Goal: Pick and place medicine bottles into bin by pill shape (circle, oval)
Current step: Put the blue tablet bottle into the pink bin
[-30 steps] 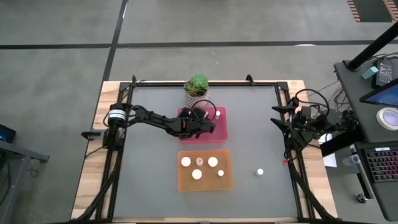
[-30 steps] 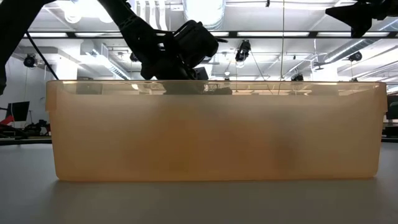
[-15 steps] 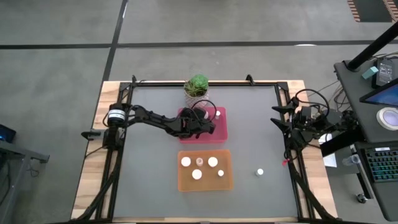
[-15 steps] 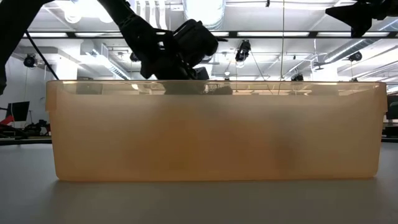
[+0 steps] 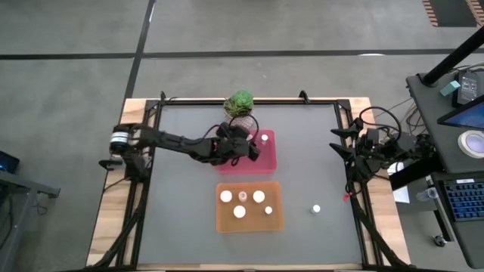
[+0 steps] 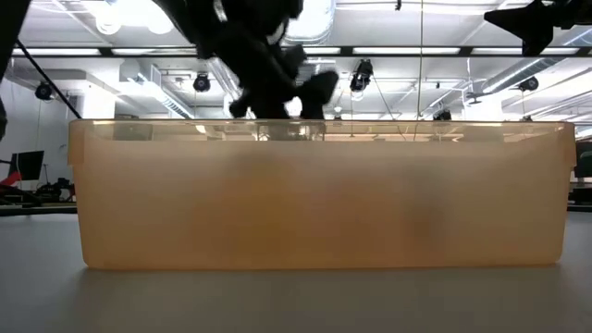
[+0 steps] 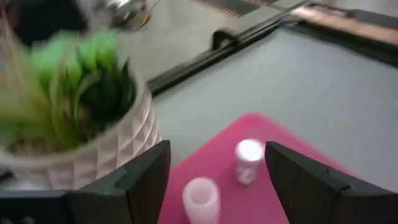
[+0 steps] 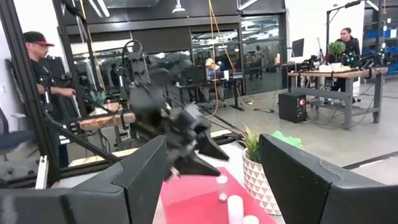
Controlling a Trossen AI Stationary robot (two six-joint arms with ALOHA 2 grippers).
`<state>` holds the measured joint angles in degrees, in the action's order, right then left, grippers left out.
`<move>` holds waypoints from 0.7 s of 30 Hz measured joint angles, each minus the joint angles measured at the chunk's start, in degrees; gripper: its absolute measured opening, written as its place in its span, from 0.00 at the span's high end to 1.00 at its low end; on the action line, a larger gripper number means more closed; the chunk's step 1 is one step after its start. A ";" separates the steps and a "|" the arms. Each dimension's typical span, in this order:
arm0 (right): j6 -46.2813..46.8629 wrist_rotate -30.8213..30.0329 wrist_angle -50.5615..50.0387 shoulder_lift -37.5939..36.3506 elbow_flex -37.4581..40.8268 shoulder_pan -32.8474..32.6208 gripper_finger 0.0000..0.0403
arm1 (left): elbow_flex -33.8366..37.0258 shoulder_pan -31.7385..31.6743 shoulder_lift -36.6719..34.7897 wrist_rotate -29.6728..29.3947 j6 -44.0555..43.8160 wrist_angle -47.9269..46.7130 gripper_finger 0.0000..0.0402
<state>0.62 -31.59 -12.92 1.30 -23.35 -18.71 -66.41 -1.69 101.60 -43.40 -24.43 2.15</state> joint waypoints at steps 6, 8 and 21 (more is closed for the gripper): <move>3.84 0.03 0.90 0.00 0.00 0.00 0.39 | 0.00 5.17 -8.42 2.91 14.73 0.51 0.39; 5.68 0.04 1.15 0.00 0.00 0.01 0.39 | 0.04 6.87 -11.56 6.91 18.90 0.24 0.39; 21.58 4.00 1.02 4.89 0.00 -0.01 0.39 | 0.17 14.35 -21.25 40.54 37.25 -0.13 0.39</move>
<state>22.20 -27.60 -11.90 6.19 -23.35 -18.72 -66.24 12.66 80.35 -2.85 12.82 2.02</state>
